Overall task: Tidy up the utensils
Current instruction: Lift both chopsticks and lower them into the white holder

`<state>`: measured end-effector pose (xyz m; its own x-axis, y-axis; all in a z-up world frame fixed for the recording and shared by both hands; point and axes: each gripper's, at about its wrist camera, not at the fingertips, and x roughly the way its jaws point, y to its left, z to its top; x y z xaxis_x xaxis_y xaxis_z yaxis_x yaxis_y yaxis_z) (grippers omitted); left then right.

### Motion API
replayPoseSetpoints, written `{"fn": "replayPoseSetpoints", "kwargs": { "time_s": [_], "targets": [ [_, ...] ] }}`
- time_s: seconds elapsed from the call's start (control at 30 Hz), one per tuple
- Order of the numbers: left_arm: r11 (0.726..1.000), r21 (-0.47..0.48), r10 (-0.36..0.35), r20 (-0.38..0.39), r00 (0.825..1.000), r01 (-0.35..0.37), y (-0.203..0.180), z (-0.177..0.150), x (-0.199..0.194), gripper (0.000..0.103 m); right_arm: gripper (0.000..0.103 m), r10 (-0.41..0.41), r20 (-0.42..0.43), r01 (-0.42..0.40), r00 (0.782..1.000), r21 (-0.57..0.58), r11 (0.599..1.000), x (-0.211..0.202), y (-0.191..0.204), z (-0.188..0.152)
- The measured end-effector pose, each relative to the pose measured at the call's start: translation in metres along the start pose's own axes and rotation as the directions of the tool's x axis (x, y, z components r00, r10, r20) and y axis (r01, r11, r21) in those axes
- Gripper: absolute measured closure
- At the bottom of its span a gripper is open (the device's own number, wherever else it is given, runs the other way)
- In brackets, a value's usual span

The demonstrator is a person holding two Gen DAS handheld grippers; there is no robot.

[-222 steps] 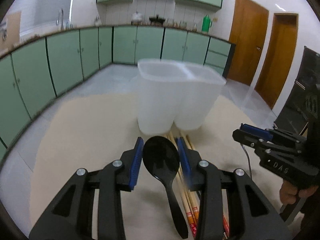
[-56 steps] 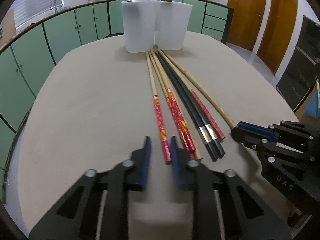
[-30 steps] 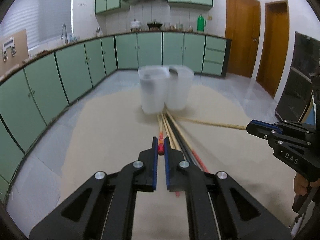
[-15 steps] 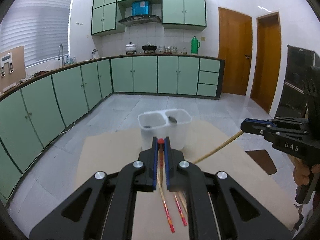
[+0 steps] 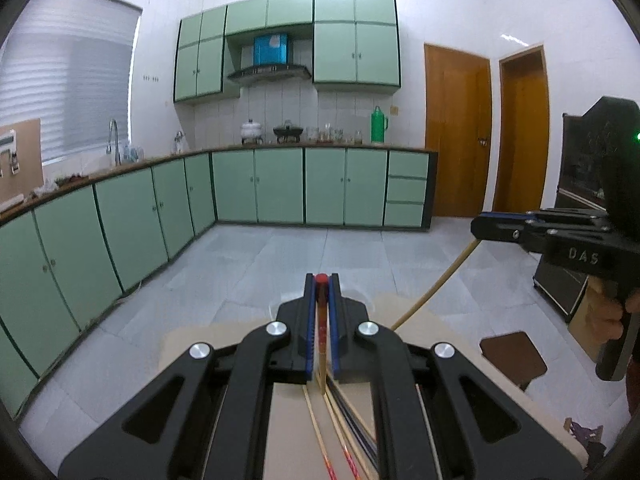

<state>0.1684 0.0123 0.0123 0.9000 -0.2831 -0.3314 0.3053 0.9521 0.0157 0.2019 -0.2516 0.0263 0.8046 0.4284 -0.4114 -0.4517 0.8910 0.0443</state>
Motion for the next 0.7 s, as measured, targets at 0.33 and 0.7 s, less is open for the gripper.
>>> {"fn": "replayPoseSetpoints", "kwargs": {
  "time_s": [0.33, 0.7],
  "targets": [
    [0.999, 0.022, 0.03, 0.168, 0.985, -0.034, -0.009, 0.064, 0.006, 0.098, 0.096, -0.047, 0.075, 0.051, 0.996, -0.047, 0.998, 0.003, -0.004, 0.049],
    [0.998, -0.004, 0.06, 0.112, 0.992, -0.059, 0.004, 0.053, 0.104, 0.098, 0.096, -0.107, -0.05, 0.104, 0.993, -0.061, 0.993, 0.085, -0.013, 0.042]
  ]
}}
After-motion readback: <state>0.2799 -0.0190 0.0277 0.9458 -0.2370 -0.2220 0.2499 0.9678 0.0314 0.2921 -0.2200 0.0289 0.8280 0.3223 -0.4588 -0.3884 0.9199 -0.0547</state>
